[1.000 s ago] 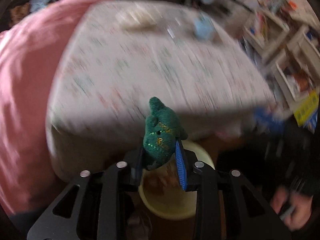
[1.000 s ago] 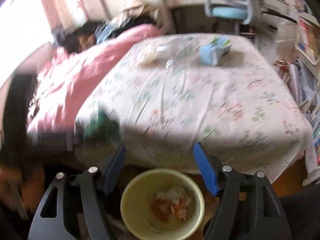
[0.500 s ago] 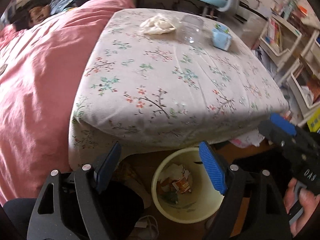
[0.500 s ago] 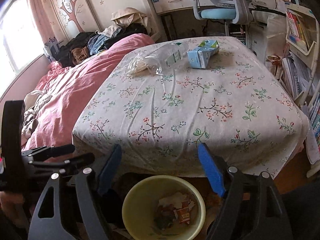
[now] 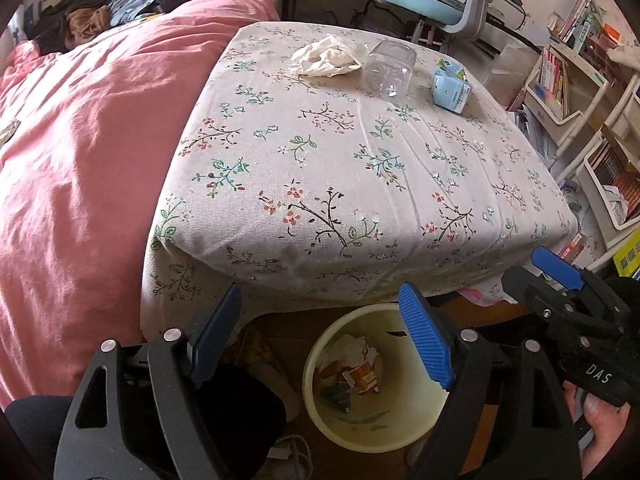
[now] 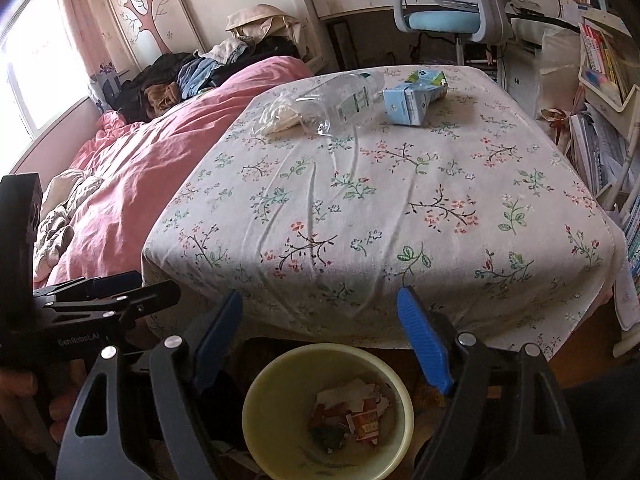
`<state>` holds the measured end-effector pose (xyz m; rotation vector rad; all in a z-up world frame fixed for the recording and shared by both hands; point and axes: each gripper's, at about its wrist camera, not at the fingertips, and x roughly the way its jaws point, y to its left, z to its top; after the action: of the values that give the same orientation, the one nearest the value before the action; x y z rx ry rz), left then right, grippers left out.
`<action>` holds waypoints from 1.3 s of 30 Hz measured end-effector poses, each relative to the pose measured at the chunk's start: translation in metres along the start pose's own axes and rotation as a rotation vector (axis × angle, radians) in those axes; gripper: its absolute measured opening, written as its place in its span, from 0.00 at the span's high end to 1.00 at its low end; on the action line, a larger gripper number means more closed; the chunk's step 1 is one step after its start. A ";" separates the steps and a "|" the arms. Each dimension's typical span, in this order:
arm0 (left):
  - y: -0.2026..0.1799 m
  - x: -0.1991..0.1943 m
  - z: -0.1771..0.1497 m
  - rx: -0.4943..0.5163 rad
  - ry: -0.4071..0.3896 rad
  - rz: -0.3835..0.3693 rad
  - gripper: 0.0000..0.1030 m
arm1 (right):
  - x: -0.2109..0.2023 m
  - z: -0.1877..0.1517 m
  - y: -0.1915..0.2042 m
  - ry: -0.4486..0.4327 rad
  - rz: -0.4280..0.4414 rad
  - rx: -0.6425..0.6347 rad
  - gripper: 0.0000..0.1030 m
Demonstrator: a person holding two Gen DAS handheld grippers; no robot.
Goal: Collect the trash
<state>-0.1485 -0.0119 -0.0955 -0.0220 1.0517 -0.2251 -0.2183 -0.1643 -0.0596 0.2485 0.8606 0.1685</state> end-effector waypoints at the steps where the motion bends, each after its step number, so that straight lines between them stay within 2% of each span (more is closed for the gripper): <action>1: 0.000 0.000 0.000 0.003 0.000 0.001 0.24 | 0.001 0.001 0.000 0.002 0.000 -0.001 0.26; 39: 0.002 -0.002 0.000 -0.015 -0.013 0.001 0.24 | 0.006 -0.002 0.004 0.030 0.008 -0.018 0.25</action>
<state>-0.1486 -0.0098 -0.0942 -0.0363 1.0407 -0.2159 -0.2162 -0.1590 -0.0637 0.2336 0.8876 0.1875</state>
